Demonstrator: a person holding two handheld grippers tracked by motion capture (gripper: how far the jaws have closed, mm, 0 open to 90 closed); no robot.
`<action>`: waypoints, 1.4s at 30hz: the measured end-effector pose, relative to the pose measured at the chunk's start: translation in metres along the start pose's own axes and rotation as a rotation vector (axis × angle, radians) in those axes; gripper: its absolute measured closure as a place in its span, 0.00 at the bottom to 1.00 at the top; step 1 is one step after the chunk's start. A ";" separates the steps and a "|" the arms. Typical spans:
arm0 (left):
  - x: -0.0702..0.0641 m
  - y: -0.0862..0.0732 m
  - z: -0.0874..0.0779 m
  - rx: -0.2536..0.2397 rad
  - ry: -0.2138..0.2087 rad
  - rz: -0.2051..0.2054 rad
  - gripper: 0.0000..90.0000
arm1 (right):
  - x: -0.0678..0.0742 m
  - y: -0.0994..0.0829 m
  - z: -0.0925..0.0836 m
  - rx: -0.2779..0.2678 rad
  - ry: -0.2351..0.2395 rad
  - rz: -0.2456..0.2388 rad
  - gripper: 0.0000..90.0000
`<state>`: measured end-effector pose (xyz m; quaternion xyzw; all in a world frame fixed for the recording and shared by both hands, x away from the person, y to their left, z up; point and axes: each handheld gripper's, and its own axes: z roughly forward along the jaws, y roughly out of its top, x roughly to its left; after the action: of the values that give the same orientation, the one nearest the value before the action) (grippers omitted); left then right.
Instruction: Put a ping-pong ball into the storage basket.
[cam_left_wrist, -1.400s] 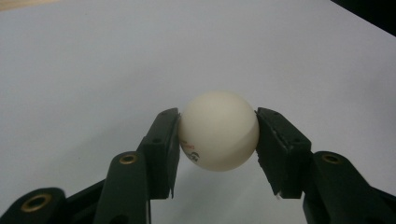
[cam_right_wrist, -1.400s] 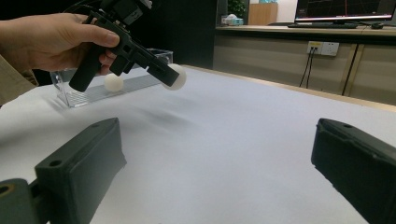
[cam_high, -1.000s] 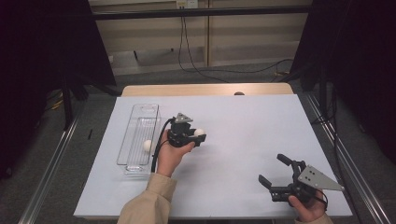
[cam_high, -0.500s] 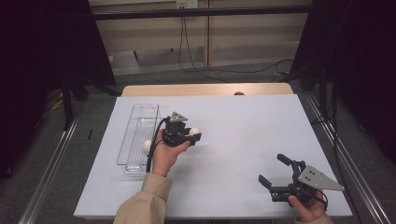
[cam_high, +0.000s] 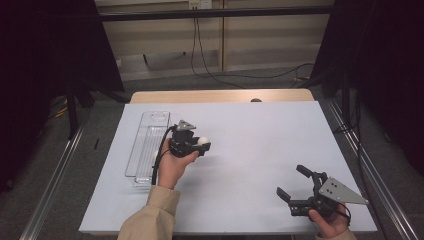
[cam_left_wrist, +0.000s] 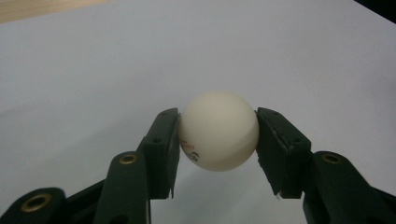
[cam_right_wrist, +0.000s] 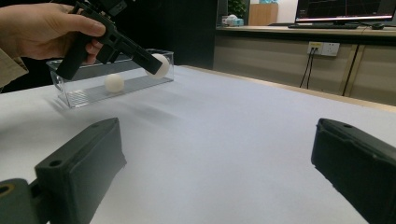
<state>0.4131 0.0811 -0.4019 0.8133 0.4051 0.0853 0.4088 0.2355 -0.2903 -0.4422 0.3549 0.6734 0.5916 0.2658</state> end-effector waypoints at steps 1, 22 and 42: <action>0.000 0.000 0.000 -0.004 0.001 -0.001 0.57 | 0.000 0.000 0.000 0.000 0.000 -0.001 0.02; 0.012 -0.005 -0.014 -0.003 0.026 -0.012 0.57 | 0.000 0.000 0.000 0.001 0.001 0.001 0.02; 0.023 -0.009 -0.031 -0.013 0.052 -0.029 0.57 | 0.001 0.000 0.000 0.003 0.002 -0.002 0.02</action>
<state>0.4081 0.1194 -0.3924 0.8021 0.4268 0.1030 0.4048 0.2351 -0.2891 -0.4423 0.3539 0.6748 0.5909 0.2650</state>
